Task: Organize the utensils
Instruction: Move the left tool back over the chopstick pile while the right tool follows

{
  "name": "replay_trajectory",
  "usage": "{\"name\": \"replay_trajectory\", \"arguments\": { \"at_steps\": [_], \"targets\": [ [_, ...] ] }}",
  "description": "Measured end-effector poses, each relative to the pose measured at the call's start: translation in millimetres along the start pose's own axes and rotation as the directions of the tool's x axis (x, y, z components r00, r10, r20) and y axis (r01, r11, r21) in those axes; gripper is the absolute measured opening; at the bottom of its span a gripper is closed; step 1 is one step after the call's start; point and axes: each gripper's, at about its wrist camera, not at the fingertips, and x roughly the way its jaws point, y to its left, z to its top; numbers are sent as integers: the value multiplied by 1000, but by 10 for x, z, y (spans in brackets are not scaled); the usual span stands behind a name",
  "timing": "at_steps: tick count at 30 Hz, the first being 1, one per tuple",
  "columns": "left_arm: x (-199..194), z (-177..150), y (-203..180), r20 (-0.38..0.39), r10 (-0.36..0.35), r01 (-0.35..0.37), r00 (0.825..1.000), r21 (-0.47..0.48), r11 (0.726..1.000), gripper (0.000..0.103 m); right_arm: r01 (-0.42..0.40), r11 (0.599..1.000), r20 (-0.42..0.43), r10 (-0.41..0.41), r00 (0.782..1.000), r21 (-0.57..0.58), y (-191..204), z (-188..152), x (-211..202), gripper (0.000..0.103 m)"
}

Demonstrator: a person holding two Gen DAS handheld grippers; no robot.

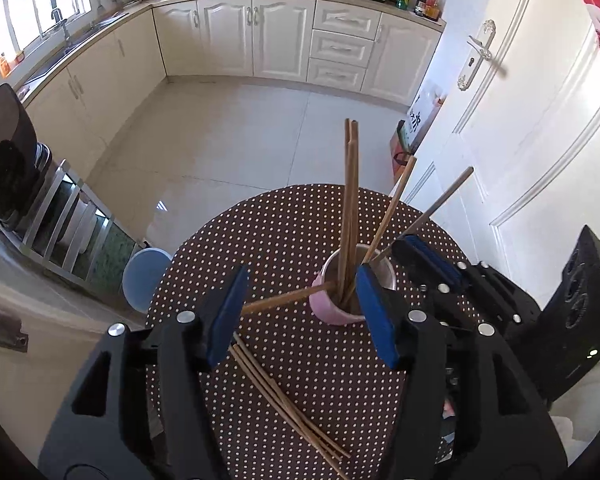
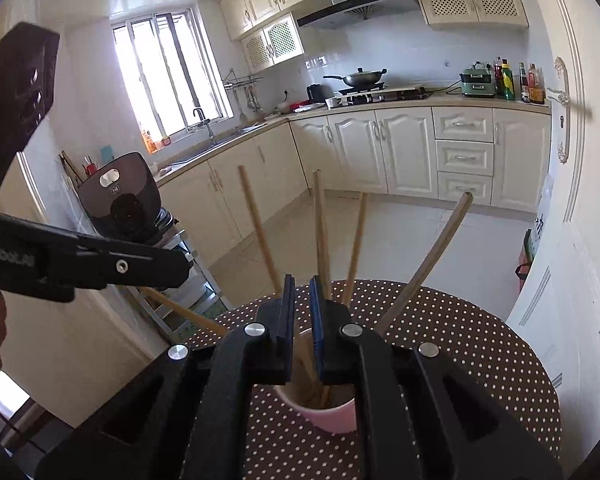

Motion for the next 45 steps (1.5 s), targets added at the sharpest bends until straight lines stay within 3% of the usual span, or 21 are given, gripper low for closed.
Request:
{"name": "replay_trajectory", "arguments": {
  "at_steps": [11, 24, 35, 45],
  "targets": [
    [-209, -354, 301, 7, -24, 24, 1000, -11, 1000, 59, 41, 999, -22, -41, 999, -14, 394, -184, -270, 8],
    [-181, -893, 1041, -53, -37, 30, 998, -120, 992, 60, 108, 994, -184, -105, 977, 3, 709, -686, -316, 17],
    [175, -1297, 1129, -155, -87, 65, 984, -136, 988, 60, 82, 997, -403, -77, 912, -7, 936, -1172, 91, 17],
    [417, -1415, 1217, -232, -90, 52, 969, -164, 985, 60, 52, 999, -523, -48, 851, -6, 1010, -1321, 495, 17]
  ]
}}
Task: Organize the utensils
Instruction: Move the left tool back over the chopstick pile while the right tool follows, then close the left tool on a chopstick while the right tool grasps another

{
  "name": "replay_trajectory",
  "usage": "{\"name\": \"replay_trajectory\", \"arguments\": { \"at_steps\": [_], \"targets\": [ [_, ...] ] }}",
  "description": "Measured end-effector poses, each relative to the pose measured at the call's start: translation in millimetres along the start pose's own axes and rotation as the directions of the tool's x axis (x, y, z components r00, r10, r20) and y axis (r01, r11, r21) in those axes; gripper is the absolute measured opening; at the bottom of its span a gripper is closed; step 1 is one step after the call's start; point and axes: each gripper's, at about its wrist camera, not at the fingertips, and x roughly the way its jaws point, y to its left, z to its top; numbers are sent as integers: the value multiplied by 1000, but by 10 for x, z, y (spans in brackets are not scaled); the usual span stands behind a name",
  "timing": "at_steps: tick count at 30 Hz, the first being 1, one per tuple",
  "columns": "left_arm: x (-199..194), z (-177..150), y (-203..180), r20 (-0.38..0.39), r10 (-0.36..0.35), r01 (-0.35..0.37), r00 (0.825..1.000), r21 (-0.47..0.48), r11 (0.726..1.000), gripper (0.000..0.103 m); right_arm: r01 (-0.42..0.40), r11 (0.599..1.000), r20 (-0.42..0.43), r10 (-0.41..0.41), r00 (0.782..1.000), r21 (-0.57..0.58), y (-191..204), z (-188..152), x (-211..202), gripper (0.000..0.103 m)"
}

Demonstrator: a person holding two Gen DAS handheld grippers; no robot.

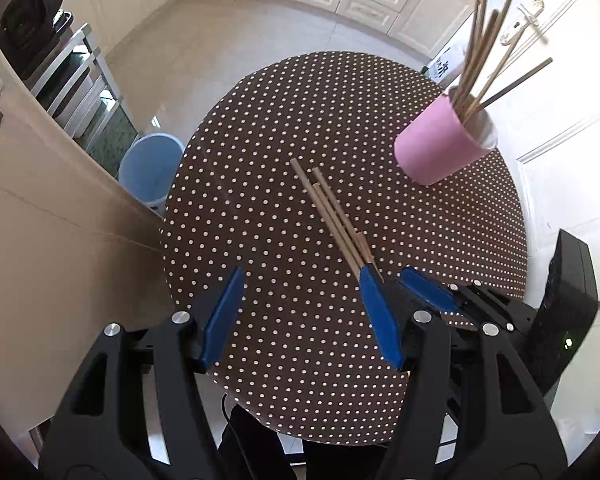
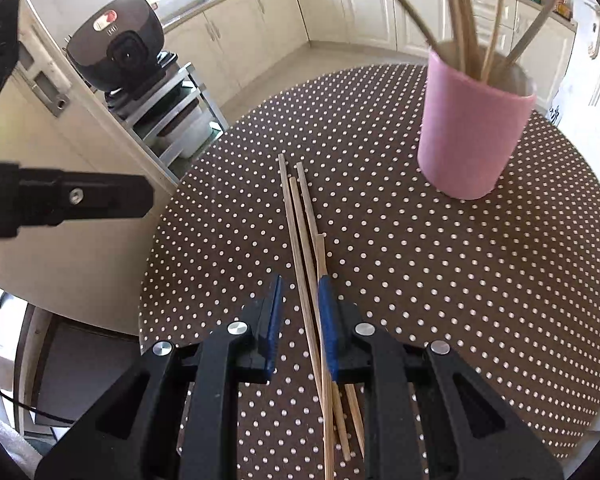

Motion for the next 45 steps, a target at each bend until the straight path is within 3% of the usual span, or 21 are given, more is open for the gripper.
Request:
{"name": "replay_trajectory", "arguments": {
  "at_steps": [14, 22, 34, 39, 45],
  "targets": [
    [169, 53, 96, -45, 23, -25, 999, -33, 999, 60, 17, 999, -100, -19, 995, -27, -105, 89, 345, 16],
    [290, 68, 69, -76, 31, -34, 997, -37, 999, 60, 1, 999, -131, -6, 991, -36, -90, 190, 514, 5],
    [610, 178, -40, -111, 20, -28, 994, -69, 997, 60, -19, 1000, -122, 19, 992, 3, -388, 226, 287, 5],
    [850, 303, 3, -137, 10, -31, 991, -155, 987, 60, -4, 1000, -106, 3, 994, -5, -585, 280, 171, 5],
    [1047, 467, 36, -135, 35, -64, 990, -215, 974, 49, -22, 999, -117, 18, 993, -37, -754, 360, 189, 5]
  ]
}}
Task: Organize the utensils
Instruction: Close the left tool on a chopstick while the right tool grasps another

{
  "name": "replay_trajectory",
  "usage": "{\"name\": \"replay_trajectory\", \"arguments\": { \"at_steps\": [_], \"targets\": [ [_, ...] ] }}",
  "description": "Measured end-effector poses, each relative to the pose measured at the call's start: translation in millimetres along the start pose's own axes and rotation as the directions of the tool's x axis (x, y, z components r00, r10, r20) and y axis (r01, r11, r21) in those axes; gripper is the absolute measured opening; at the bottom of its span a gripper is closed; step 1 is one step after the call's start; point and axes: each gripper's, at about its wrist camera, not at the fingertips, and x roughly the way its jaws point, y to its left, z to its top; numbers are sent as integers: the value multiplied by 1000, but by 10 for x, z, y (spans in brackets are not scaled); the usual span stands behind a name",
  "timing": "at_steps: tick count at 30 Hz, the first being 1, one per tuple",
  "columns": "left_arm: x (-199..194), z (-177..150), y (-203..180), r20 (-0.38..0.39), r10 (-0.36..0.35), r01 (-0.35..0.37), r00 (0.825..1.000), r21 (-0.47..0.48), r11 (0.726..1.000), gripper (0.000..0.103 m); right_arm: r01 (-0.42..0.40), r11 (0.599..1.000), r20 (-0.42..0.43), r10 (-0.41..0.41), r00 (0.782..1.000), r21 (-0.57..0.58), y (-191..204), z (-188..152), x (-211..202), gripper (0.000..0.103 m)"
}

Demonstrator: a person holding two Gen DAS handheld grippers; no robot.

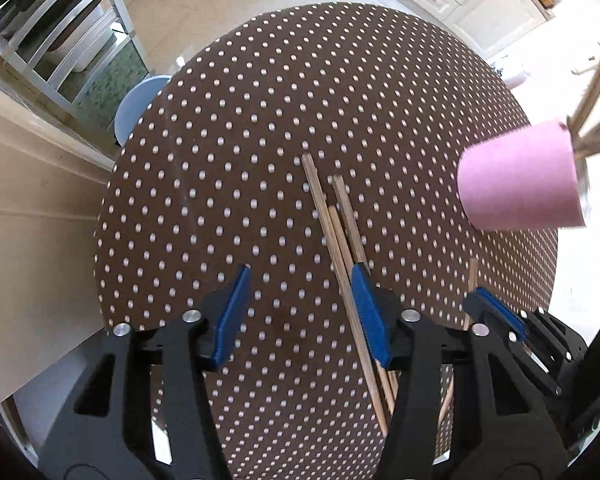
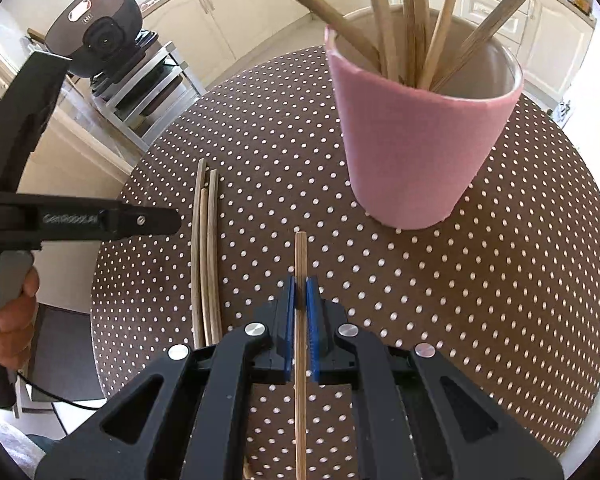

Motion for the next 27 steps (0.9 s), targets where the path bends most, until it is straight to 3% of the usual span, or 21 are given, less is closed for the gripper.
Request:
{"name": "replay_trajectory", "arguments": {
  "at_steps": [7, 9, 20, 27],
  "targets": [
    [79, 224, 66, 17, 8, -7, 1000, -83, 996, 42, -39, 998, -11, 38, 999, -50, -17, 83, 63, 5],
    [109, 264, 68, 16, 12, -11, 1000, -88, 996, 37, -45, 996, -17, 44, 999, -71, -30, 97, 91, 5],
    [245, 405, -6, 9, 30, -29, 1000, -99, 995, 31, -65, 992, -69, 58, 996, -111, 28, 236, 266, 5],
    [292, 454, -55, 6, 105, -105, 994, -35, 994, 12, -55, 993, -100, 45, 994, -102, 56, 337, 407, 5]
  ]
}}
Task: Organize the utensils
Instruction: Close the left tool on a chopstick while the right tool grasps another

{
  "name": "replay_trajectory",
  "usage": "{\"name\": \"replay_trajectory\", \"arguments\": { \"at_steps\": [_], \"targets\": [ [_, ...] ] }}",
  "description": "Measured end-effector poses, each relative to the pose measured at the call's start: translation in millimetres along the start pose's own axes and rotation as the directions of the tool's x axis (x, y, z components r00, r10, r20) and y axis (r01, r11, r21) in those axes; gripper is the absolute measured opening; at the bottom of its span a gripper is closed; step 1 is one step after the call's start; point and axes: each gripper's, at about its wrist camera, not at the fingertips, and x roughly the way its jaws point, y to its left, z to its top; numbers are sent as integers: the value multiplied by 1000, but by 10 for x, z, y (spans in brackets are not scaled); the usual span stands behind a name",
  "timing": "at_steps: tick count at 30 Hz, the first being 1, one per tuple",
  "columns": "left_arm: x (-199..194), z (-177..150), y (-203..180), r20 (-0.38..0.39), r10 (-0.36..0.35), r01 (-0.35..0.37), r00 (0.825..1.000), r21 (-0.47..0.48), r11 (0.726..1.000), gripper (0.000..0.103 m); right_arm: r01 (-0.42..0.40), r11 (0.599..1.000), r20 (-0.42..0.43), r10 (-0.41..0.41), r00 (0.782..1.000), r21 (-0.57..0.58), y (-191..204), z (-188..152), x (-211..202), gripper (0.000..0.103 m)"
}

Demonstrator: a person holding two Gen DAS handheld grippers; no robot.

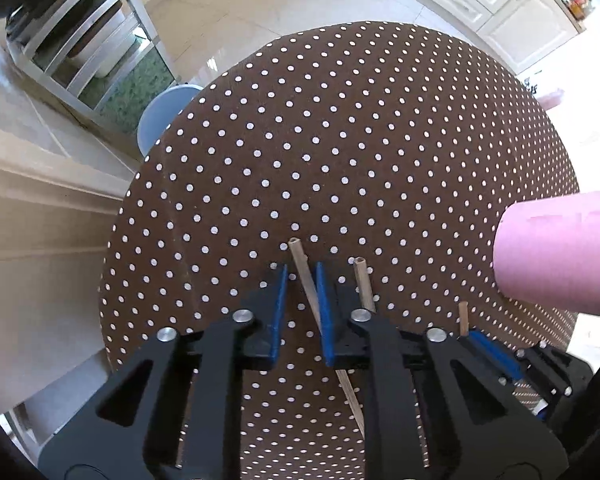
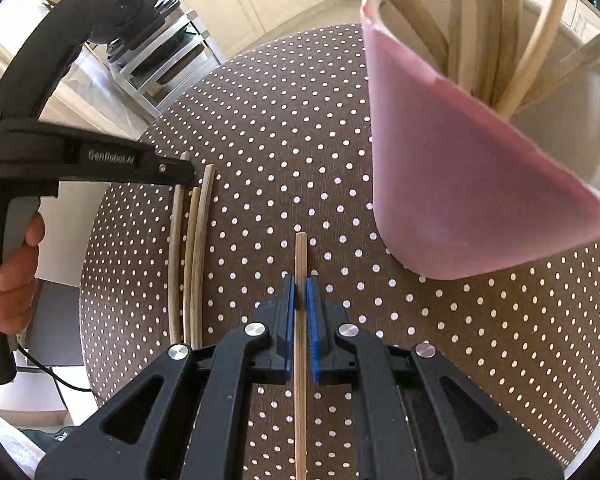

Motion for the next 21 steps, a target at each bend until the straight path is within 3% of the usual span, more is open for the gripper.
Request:
{"name": "replay_trajectory", "arguments": {
  "at_steps": [6, 21],
  "targets": [
    [-6, -25, 35, -8, -30, 31, 1000, 22, 999, 7, 10, 1000, -9, -10, 1000, 1, 21, 94, 48, 5],
    [-255, -475, 35, -3, -89, 89, 996, 85, 992, 6, 57, 998, 15, -57, 998, -6, 156, 138, 68, 5]
  ]
}}
